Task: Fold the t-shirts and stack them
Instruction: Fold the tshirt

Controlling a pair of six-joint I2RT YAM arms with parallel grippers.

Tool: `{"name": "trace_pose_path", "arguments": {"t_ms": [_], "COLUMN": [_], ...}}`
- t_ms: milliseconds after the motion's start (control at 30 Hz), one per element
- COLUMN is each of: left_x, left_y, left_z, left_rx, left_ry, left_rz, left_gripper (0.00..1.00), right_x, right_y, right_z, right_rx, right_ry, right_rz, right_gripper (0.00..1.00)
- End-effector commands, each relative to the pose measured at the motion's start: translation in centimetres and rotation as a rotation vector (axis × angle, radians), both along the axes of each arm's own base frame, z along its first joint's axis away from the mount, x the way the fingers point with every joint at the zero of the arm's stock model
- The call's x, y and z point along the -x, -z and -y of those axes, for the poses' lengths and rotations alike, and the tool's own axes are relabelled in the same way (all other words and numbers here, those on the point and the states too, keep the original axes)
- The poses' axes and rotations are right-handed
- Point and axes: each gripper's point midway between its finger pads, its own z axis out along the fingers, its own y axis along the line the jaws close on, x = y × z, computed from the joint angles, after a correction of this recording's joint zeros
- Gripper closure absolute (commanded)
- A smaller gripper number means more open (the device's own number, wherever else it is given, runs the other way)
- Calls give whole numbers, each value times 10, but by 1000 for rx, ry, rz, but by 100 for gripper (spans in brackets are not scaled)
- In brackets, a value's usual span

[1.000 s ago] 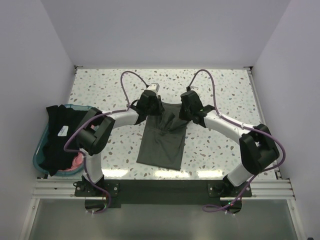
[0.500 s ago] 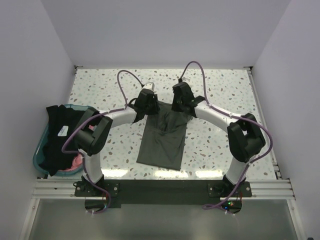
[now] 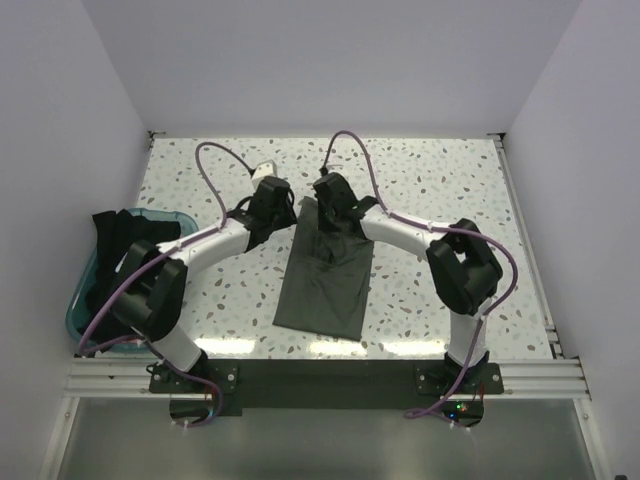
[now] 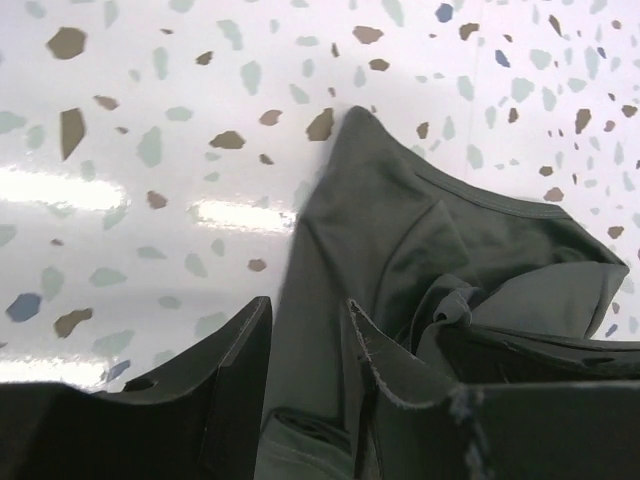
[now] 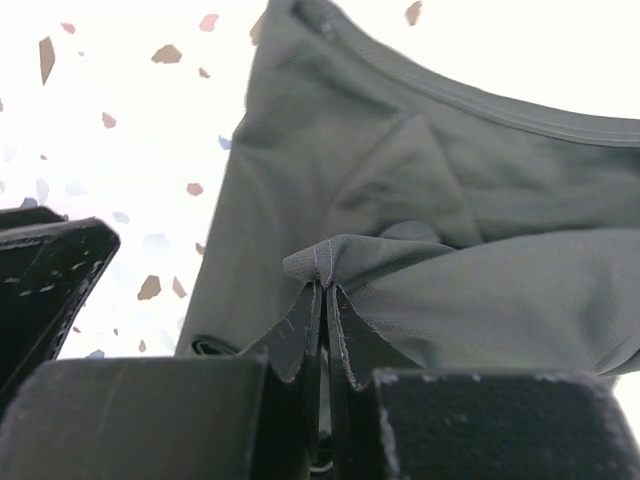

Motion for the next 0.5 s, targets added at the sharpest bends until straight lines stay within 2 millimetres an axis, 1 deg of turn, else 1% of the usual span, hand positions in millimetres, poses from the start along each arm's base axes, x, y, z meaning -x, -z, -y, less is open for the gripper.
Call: {"name": "trace_pose_path", "arguments": {"t_ms": [0,100,167,233,267,300,333,400,433,467], "left_x": [8,12,14,15,17,17,16,19,16,19], "left_y": [-7,-6,-4,-4,0,1,0,4,0,0], "left_z": [-25,-30,-30,-28,-26,-24,-21,-12,-7,-2], "left_rx": [0,-1,3,11,17,23,35,50,69,77], "left_ry": [-109,-118,-116,-114,-100,-89,-75,-29,-5,29], "left_rz": [13,7,0,1,-9,-11,-4,-17,0,-4], "left_gripper": [62,62,62,62,62,62,62,62,61,61], "right_x": [-8,-6,-3,-2,-4,-4,-3,-4,-5,-7], "right_y": [-13,-5,-3,6,9,17,22,26,26,22], "right_z": [-21,-31,-39,-42,-44,-44,-43,-43,-42,-41], "right_rx": [-2,12,13,34,35,46,60,69,74,74], "right_ry": [-48,-80,-107,-123,-123,-125,-124,-127,-127,-123], "right_rz": [61,51,53,45,44,29,18,14,15,22], "right_gripper": [96,96,96,93,92,91,87,77,72,64]}}
